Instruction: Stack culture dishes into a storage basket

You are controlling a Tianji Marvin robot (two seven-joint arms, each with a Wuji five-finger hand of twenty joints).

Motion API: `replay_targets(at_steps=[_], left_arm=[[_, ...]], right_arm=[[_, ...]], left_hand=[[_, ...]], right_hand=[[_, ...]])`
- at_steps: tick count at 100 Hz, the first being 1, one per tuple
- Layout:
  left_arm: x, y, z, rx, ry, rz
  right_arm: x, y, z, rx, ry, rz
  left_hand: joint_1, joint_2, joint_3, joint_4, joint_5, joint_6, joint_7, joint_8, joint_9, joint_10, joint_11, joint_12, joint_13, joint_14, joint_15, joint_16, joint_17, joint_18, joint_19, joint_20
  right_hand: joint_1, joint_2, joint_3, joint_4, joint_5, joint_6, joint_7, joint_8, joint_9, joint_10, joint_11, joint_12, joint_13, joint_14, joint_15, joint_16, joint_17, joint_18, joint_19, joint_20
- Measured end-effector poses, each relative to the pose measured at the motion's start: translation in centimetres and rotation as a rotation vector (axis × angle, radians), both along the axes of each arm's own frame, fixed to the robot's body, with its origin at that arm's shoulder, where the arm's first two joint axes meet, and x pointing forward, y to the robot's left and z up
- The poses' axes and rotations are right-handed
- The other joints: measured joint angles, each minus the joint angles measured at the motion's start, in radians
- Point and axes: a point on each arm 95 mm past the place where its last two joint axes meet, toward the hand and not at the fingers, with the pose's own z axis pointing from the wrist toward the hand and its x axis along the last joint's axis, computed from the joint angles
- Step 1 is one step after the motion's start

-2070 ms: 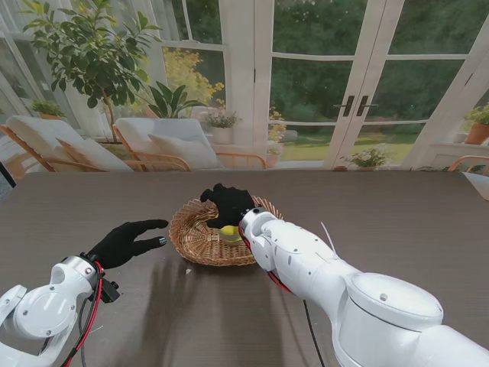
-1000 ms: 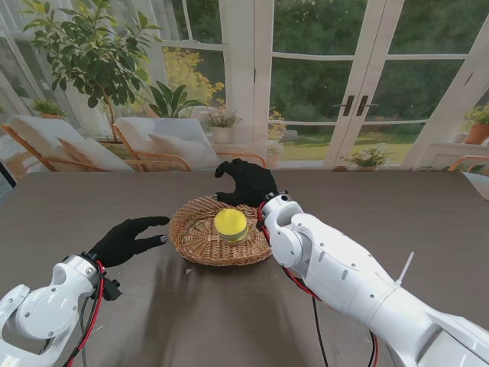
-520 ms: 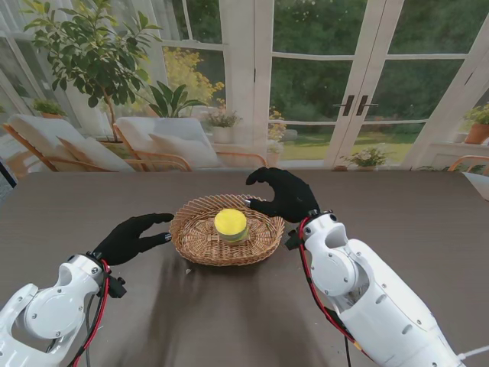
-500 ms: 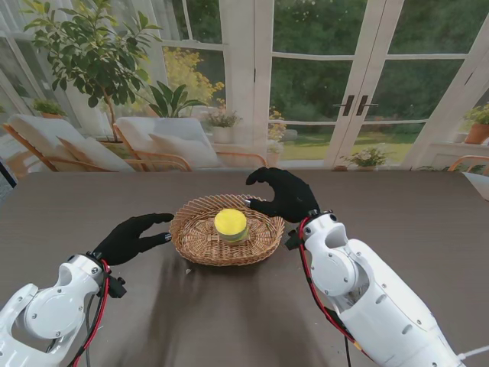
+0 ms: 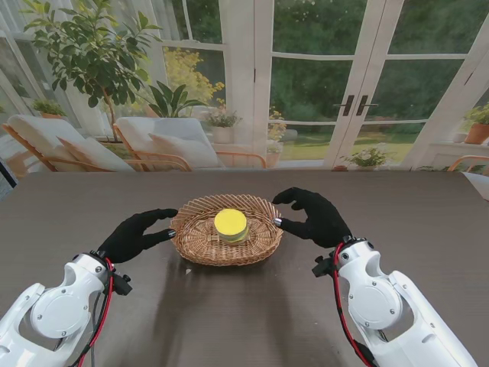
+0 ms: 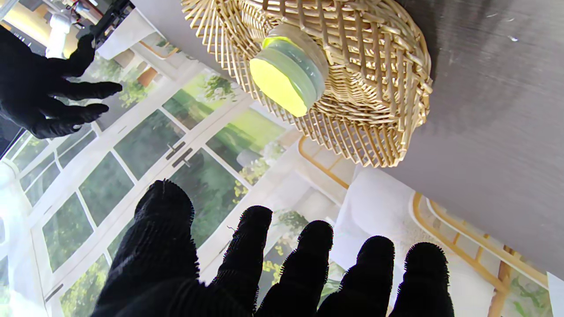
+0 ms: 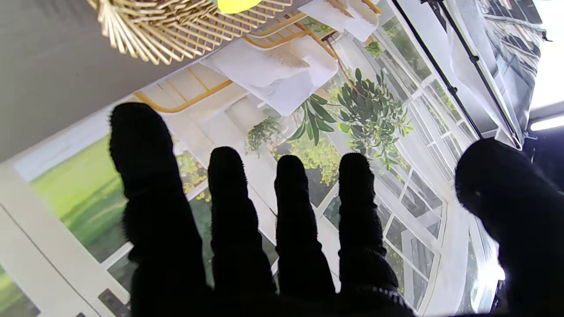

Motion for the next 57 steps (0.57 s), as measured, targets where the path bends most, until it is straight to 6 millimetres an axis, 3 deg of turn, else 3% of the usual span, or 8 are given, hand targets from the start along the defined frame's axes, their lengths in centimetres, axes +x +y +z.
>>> replay_targets(at_steps=[57], left_arm=[[0.1, -0.1, 0.0, -0.008, -0.004, -0.003]], right_arm=[[-0.6, -2.0, -1.4, 0.034, 0.054, 0.045]], left_hand=[[0.000, 0.000, 0.000, 0.000, 0.000, 0.000, 0.000, 0.000, 0.000, 0.000, 0.000, 0.000, 0.000, 0.000, 0.000, 0.000, -0.001, 0.001, 0.000, 0.000]], right_hand=[[0.000, -0.011, 0.000, 0.000, 0.000, 0.000, -0.002, 0.000, 0.000, 0.000, -0.001, 0.000, -0.010, 0.000, -0.010, 0.004, 0.000, 0.000, 0.000, -0.002]])
